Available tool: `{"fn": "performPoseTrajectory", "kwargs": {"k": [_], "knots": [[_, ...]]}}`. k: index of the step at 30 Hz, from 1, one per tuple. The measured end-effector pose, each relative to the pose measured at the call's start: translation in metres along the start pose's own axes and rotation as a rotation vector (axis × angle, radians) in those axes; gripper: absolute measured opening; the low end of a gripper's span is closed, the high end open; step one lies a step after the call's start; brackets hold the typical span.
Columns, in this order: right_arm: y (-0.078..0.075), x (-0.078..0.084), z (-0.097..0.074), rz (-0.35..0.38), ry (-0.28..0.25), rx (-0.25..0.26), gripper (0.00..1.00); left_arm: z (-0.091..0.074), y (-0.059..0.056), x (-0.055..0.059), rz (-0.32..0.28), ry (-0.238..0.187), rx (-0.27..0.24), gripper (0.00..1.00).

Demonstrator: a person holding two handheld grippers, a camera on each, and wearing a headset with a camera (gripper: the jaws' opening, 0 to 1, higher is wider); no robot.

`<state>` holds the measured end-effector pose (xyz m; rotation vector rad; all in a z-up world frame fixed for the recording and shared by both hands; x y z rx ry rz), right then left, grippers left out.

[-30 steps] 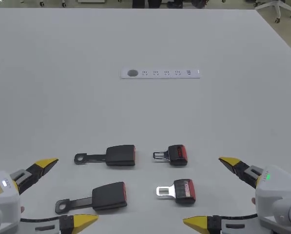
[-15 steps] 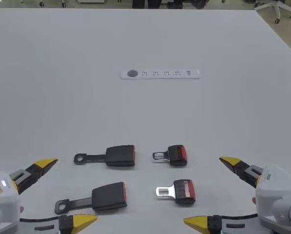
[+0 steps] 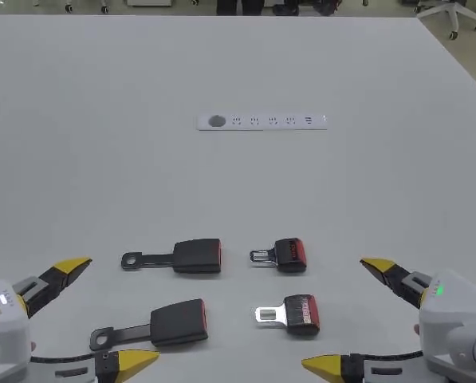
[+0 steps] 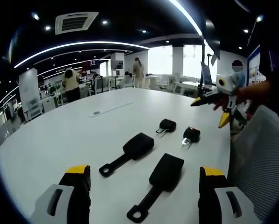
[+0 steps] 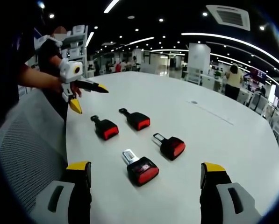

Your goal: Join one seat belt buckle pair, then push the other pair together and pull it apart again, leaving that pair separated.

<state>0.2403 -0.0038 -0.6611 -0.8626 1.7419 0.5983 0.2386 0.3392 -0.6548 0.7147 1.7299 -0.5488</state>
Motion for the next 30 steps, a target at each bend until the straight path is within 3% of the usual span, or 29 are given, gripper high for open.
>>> {"fn": "performPoseTrajectory", "kwargs": {"k": [17, 30], "knots": [[-0.0008, 0.0001, -0.0005, -0.003, 0.008, -0.004, 0.99, -0.0004, 0.0047, 0.0023, 0.0, 0.001, -0.011, 1.0], [-0.0076, -0.0024, -0.0016, -0.033, 0.029, -0.015, 0.97, 0.0074, -0.0002, -0.0058, 0.031, 0.039, 0.055, 0.91]]}}
Point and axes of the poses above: the centre of the closed fingertips' face, and the gripper's own axes: z roughly forward along the fingers, y roughly to its left, x roughly out of its underside, the point moved 8 cm from there along -z, roughly backward along the fingers, and after that the axes turned 13 degrees about -y, right-handed, at the moved point
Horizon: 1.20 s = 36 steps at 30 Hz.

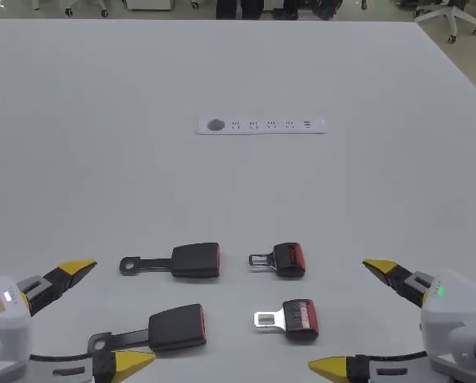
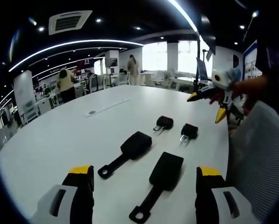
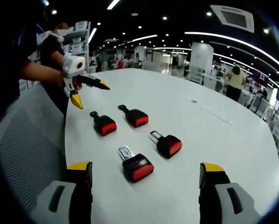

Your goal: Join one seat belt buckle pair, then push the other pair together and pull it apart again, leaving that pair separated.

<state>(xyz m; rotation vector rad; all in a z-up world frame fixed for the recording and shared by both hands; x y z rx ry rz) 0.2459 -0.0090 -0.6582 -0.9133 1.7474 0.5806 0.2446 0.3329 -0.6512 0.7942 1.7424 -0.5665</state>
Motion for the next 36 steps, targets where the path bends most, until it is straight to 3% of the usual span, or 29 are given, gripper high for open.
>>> {"fn": "performPoseTrajectory", "kwargs": {"k": [13, 17, 28, 36], "knots": [[-0.005, 0.003, 0.005, -0.084, 0.052, -0.094, 0.78, 0.013, -0.001, 0.001, 0.053, 0.057, 0.109, 0.74], [-0.007, 0.003, 0.008, -0.115, 0.074, -0.13, 0.74, 0.019, -0.004, 0.005, 0.087, 0.116, 0.183, 0.65], [-0.007, 0.008, 0.019, -0.177, 0.142, -0.243, 0.62, 0.039, -0.011, 0.007, 0.135, 0.228, 0.297, 0.55], [-0.007, 0.014, 0.029, -0.218, 0.189, -0.323, 0.53, 0.05, -0.009, 0.017, 0.174, 0.335, 0.348, 0.45]]}}
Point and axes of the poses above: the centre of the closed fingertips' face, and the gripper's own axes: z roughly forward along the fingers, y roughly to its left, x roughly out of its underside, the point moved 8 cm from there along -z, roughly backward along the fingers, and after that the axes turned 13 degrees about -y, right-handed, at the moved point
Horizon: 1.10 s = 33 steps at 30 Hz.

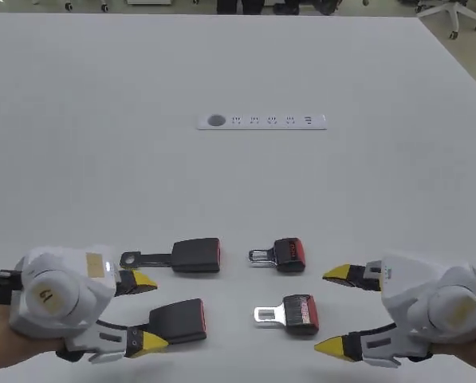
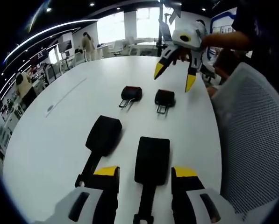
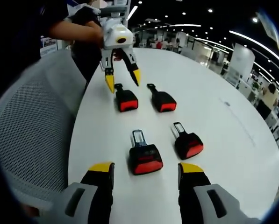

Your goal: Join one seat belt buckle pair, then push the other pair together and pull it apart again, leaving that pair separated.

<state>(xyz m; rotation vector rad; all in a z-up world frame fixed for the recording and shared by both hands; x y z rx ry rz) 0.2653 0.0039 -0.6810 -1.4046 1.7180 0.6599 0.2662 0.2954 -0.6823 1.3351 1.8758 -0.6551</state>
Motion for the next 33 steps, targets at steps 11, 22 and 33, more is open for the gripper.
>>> {"fn": "performPoseTrajectory", "kwargs": {"k": [11, 22, 33], "knots": [[-0.003, 0.003, 0.015, -0.047, 0.044, -0.085, 0.41, 0.014, 0.002, 0.001, 0.034, 0.08, 0.074, 0.4], [-0.002, 0.008, 0.029, -0.065, 0.079, -0.135, 0.37, 0.024, 0.003, 0.004, 0.083, 0.129, 0.142, 0.34], [-0.005, 0.011, 0.031, -0.101, 0.084, -0.145, 0.31, 0.026, 0.003, 0.008, 0.17, 0.139, 0.189, 0.33]]}}
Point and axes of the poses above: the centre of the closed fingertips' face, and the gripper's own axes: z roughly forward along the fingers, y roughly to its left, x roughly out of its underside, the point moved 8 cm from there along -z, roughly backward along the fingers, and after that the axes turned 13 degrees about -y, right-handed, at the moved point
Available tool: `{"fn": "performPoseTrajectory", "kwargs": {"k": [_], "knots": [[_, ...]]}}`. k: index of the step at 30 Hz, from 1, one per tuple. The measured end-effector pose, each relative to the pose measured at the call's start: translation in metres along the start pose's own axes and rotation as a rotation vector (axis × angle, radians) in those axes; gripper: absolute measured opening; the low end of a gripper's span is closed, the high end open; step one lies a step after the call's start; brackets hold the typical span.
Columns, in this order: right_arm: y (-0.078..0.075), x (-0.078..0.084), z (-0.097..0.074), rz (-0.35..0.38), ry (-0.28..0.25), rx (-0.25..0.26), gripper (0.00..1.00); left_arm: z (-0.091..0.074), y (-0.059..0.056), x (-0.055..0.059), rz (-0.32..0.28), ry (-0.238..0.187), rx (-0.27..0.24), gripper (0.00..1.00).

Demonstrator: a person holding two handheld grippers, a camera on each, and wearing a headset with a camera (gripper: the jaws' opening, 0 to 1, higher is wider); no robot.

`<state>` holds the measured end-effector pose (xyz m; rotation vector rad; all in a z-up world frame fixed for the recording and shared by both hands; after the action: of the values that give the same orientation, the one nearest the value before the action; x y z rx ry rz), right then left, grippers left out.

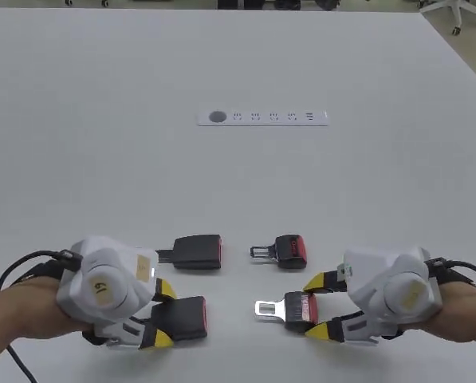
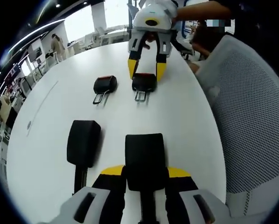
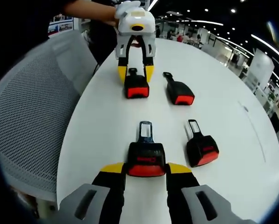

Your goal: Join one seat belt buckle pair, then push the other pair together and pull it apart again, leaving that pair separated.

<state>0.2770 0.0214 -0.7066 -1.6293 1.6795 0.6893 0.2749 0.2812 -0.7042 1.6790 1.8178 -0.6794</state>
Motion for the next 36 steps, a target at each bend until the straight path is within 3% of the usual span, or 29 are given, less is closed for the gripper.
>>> {"fn": "performPoseTrajectory", "kwargs": {"k": [16, 36], "knots": [[0.001, -0.007, 0.002, -0.051, 0.011, -0.06, 0.3, 0.002, 0.0, 0.001, 0.012, -0.002, 0.053, 0.33], [0.003, -0.013, 0.011, -0.039, -0.005, -0.074, 0.3, 0.005, 0.001, 0.002, -0.017, 0.006, 0.066, 0.33]]}}
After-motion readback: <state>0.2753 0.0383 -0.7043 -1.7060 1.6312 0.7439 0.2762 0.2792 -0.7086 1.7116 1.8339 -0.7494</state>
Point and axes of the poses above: the centre of the closed fingertips' face, and the gripper's own axes: z roughly forward along the fingers, y roughly to its left, x roughly out of its underside, the point moved 8 cm from there along -z, roughly backward along the fingers, and after that the axes turned 13 degrees about -y, right-handed, at the moved point
